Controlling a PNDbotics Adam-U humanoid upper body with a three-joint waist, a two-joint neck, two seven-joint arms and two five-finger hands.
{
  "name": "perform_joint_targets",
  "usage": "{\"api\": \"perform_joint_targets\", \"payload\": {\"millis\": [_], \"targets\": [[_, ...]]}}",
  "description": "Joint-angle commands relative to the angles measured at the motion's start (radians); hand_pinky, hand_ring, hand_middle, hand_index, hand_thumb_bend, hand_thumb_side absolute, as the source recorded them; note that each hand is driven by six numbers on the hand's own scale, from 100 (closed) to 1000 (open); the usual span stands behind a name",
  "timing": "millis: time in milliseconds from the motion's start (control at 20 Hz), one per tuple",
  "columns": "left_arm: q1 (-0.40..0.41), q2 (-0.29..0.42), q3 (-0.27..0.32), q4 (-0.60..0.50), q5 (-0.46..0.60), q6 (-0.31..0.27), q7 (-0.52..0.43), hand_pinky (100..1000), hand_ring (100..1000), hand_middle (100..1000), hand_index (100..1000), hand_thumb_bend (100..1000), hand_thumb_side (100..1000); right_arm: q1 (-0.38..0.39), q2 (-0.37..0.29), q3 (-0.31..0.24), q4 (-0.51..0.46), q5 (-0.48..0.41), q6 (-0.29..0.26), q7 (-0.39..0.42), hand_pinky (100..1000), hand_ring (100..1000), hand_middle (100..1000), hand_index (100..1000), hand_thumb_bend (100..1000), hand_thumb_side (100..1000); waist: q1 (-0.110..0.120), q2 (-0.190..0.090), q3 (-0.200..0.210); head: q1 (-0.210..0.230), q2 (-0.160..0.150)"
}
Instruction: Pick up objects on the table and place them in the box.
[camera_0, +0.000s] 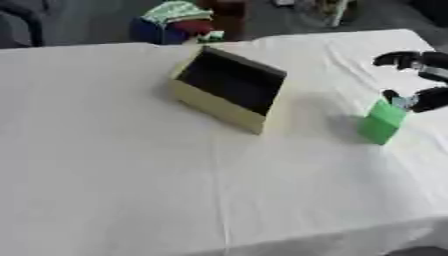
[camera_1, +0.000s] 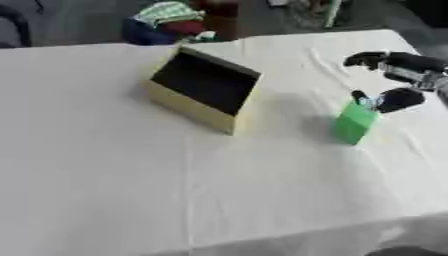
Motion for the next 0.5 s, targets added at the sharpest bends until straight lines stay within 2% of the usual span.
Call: {"api": "perform_joint_targets", "payload": {"millis": [50,500], "targets": [[-0.005,0.021,0.006,-0.011,-0.002,0.0,-0.005,618,459,452,610,100,693,0.002,-0.033,-0.022,-0.011,-0.055,0.009,0.016,878,1000,965,1000,100,500,0.001,-0.013,-0.003,0.005,0.003],[-0.003,0.02,0.007,-0.01,0.001,-0.001,-0.008,619,460,453,611,100,694,0.035,-0.035,-0.034,-0.043,-0.173,0.028,0.053,871,1000,952,1000,100,532,0.002,-0.015,-0.008,0.01,0.013]]}}
